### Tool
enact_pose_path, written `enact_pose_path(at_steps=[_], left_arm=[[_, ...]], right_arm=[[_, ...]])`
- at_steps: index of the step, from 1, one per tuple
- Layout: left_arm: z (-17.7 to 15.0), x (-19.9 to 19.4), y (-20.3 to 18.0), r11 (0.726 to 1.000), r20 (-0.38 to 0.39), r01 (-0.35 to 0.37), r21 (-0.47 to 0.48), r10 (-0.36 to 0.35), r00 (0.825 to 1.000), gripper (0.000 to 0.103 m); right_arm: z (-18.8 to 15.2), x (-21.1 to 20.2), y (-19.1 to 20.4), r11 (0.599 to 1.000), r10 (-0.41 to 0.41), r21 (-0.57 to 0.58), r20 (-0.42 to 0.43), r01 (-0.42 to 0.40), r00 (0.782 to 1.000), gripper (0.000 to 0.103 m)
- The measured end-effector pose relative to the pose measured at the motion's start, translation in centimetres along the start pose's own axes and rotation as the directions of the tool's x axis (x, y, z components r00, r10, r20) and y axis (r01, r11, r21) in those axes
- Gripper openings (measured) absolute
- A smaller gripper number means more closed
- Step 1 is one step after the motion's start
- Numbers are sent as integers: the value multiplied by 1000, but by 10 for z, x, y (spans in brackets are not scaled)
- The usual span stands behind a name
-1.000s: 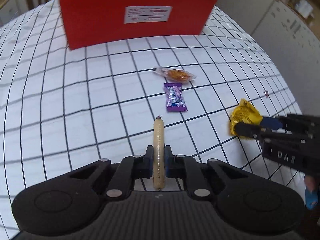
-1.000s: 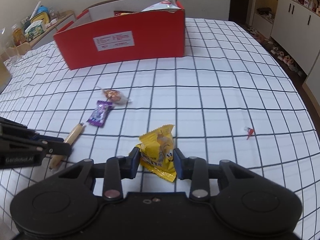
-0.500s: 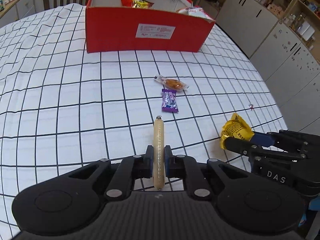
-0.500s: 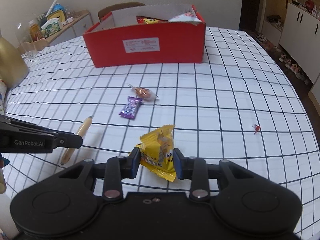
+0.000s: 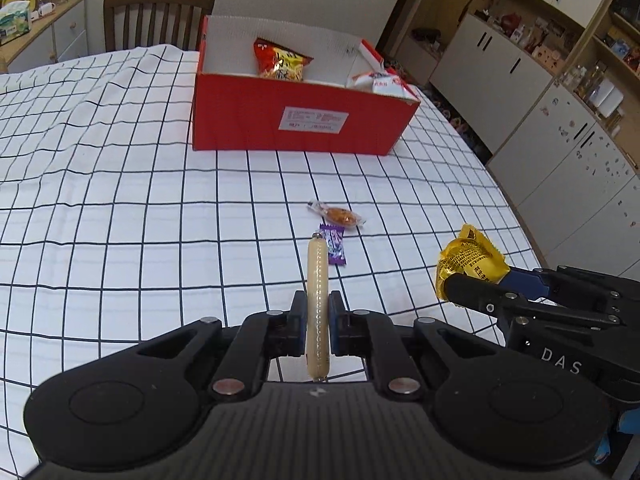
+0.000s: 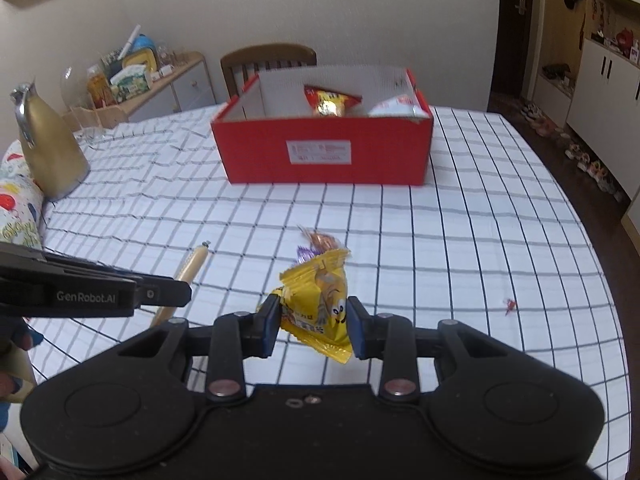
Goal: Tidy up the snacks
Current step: 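Lift the held sausage stick and M&M's bag toward the red box, then lower the sausage stick with the left tool while the right tool lowers the M&M's bag into the box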
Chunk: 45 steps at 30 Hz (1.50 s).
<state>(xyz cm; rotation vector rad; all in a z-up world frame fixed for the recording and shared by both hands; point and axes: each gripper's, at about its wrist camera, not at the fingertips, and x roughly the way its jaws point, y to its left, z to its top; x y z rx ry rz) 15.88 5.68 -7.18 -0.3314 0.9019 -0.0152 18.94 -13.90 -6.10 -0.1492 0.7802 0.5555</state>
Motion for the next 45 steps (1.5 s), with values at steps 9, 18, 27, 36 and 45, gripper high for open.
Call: enact_pose_path(at_steps=[9,18,27,36,45], left_arm=[[26,-19,0,1000,75,1,-9,0,997,10],[64,-26,-8,999,151,-27,36,21,988,10],[108,-22,-14,997,215,-53,56,40,976,10],[145,-8,-17,993,250,-93,69,73,965,10],[180,12,-11,986,266,-153,71,129,955,10]], right_arm=[[31,-12,7,999,12,-44,55,-10,998,33],[67,-11,11,993,14,-115,115,0,993,33],[107,-4,9,989,24,-146,179,2,984,33],[143,13,-2,986,16,-164,209,19,978,33],[171,39,-11,985,17,-170,214,20,977,33]])
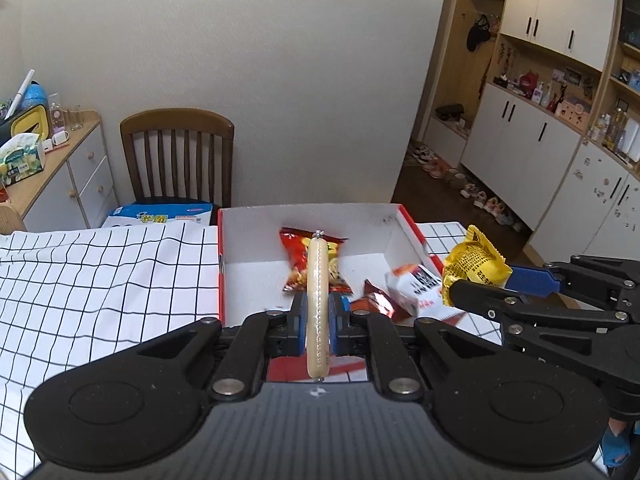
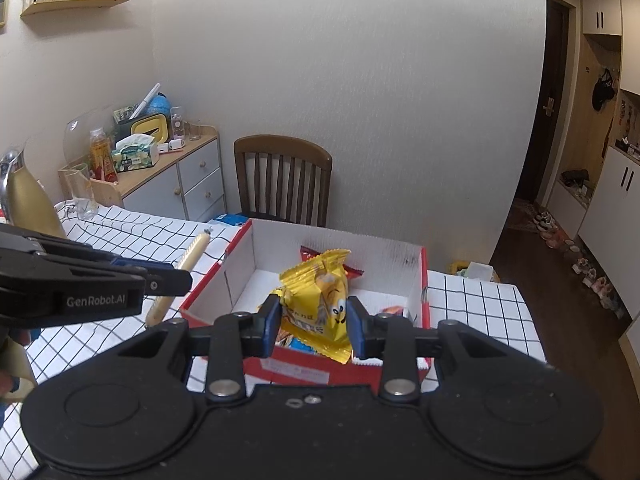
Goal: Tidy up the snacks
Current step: 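Lower the sausage stick with the left tool while the right tool lowers the M&M's bag into the box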
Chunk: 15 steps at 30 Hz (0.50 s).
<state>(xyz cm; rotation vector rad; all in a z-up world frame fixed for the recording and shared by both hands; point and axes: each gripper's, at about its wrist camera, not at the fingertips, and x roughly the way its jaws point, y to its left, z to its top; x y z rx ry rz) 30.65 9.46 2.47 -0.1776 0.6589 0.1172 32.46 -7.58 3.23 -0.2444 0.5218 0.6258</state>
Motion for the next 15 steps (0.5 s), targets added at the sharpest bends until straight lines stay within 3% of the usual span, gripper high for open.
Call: enact_pose_path(at_steps=[15], left_arm=[[17,50,8,998,-56,-55,30,57,997,10]], right_arm=[[13,58,-12,1000,6,23,-62,-4,998,33]])
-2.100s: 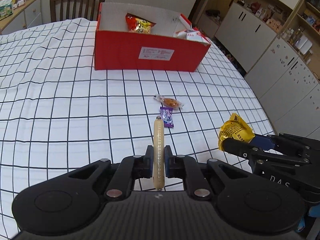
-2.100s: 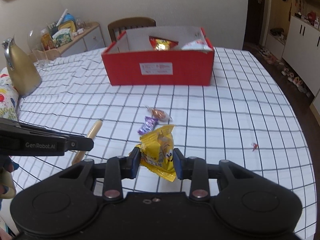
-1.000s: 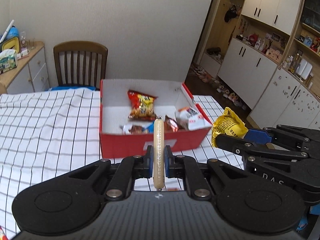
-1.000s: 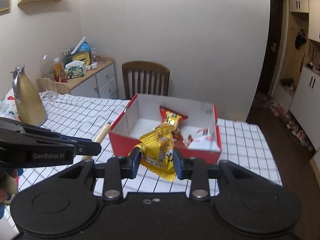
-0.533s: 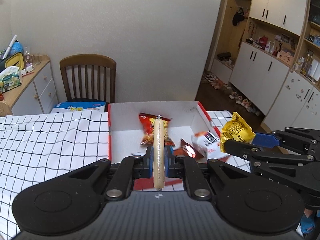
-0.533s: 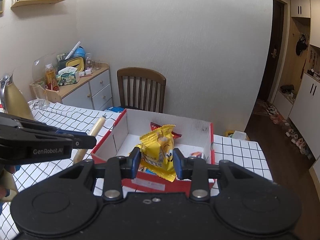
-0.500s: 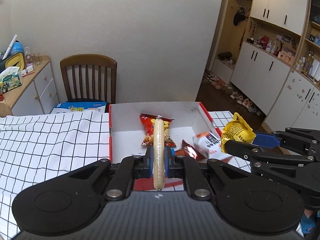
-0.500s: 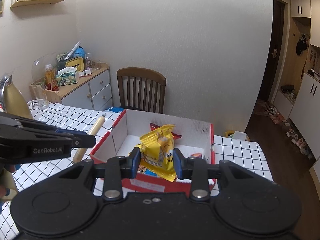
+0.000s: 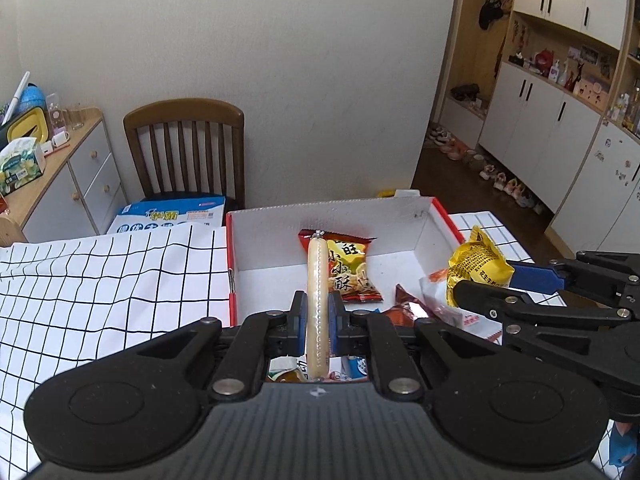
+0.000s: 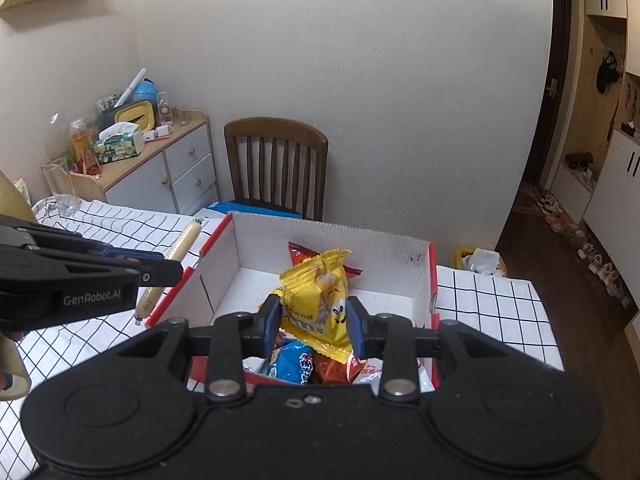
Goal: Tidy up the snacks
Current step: 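Lower the sausage stick with the left tool while the right tool lowers the M&M's bag into the box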
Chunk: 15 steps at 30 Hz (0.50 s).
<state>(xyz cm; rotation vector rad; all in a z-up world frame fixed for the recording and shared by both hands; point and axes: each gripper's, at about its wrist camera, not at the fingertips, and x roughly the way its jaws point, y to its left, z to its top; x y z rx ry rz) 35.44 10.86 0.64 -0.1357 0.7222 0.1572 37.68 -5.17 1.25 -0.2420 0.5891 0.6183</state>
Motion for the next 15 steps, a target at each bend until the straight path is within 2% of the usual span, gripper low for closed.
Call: enact_pose_path(at_steps=[10,15], left_arm=[[6,49,6,999,-76,-45,29,48,996,10],[10,72,4,994,-104,-76,74,83,991,10]], right_arm=[[1,40,-10,1000,-8,14,-69,9,998,33],[-1,58,-9,1000,-19,4,-103,20,995,33]])
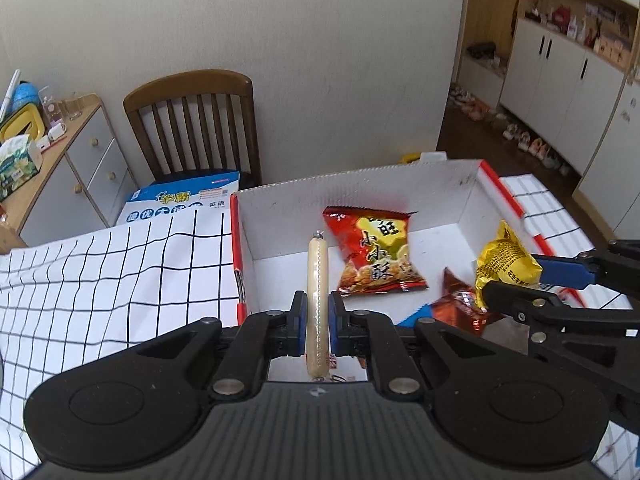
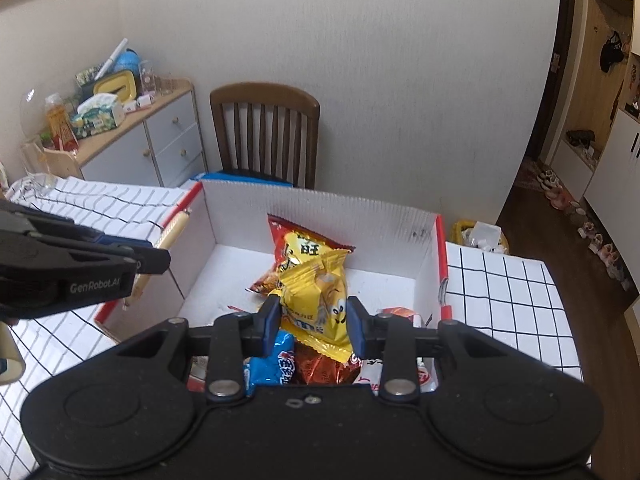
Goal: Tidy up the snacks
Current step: 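Lower the sausage stick with the left tool while the right tool lowers the M&M's bag into the box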
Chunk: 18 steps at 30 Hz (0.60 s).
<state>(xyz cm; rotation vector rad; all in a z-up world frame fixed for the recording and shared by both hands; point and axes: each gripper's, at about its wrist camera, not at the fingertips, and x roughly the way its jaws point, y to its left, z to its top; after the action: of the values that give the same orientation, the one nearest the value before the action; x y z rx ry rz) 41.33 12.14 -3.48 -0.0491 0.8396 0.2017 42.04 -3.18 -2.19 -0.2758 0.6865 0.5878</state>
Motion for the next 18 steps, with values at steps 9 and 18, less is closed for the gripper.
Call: enact_pose_path(at_steps=[9,18], left_arm=[[6,35,-4,999,-65,-26,38,28,997,10],[-3,62,-9,998,-146,-23,61,32,989,10]], right_arm=[[0,29,3,1000,-10,-13,-50,9,999,33],[-6,46,-2,1000,2,-1,-95,-2,995,33]])
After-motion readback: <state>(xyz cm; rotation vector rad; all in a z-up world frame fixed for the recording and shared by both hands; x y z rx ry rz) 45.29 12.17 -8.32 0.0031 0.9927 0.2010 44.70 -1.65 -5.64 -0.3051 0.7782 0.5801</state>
